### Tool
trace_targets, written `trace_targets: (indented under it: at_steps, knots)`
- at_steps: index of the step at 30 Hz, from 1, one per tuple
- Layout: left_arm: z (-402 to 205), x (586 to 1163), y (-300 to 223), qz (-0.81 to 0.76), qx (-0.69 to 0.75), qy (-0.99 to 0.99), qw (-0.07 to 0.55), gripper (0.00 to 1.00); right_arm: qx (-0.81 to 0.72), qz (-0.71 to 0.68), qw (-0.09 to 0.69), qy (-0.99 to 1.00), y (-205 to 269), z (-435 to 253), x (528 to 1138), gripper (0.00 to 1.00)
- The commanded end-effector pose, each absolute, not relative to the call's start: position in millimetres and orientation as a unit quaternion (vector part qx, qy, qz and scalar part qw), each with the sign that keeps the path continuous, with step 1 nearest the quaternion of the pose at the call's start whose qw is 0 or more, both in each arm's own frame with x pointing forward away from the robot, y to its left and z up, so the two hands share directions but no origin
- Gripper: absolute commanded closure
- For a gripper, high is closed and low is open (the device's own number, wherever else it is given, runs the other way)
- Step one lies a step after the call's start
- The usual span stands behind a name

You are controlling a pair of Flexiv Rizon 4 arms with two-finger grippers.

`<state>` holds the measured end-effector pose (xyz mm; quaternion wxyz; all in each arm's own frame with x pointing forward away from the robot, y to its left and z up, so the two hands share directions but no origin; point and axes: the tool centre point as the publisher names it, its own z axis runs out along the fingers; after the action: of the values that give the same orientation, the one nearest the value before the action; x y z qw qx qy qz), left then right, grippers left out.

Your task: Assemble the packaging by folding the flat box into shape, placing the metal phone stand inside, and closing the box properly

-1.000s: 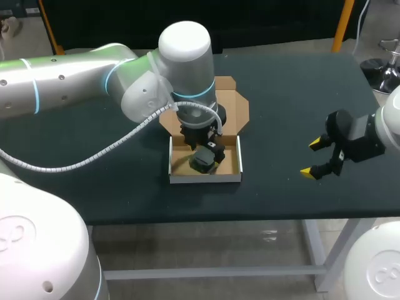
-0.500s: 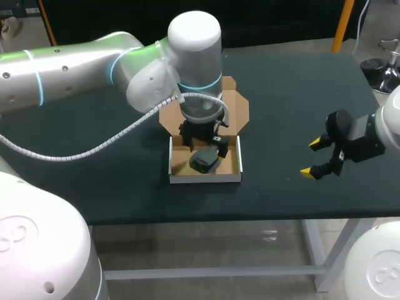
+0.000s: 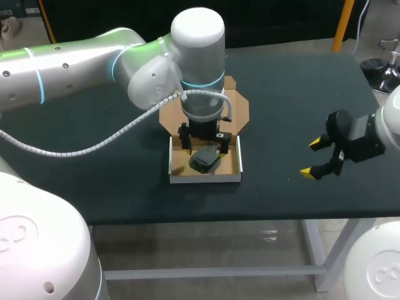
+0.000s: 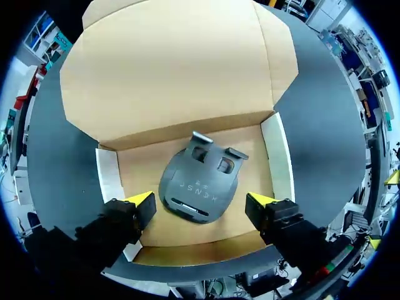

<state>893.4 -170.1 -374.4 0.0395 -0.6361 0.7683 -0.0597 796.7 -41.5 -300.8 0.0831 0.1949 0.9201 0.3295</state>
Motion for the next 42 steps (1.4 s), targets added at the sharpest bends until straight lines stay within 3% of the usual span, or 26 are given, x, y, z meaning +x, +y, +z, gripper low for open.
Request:
trace_targets:
  at_steps: [1, 8, 23, 42]
  knots:
    - [-373.6, 893.5, -171.3, -0.057, -0.636, 0.768, 0.042, 0.00, 0.194, 0.332, 0.082, 0.920, -43.5, -299.8, 795.9, 0.00]
    - [-375.3, 895.2, -167.6, -0.053, -0.650, 0.757, 0.047, 0.00, 0.194, 0.332, 0.082, 0.920, -43.5, -299.8, 795.9, 0.00]
    - [-387.1, 883.4, -155.9, -0.042, -0.680, 0.732, -0.005, 0.00, 0.194, 0.332, 0.082, 0.920, -43.5, -299.8, 795.9, 0.00]
    - [-397.6, 852.5, -165.6, -0.018, -0.683, 0.730, -0.006, 0.00, 0.194, 0.332, 0.082, 0.920, -43.5, -299.8, 795.9, 0.00]
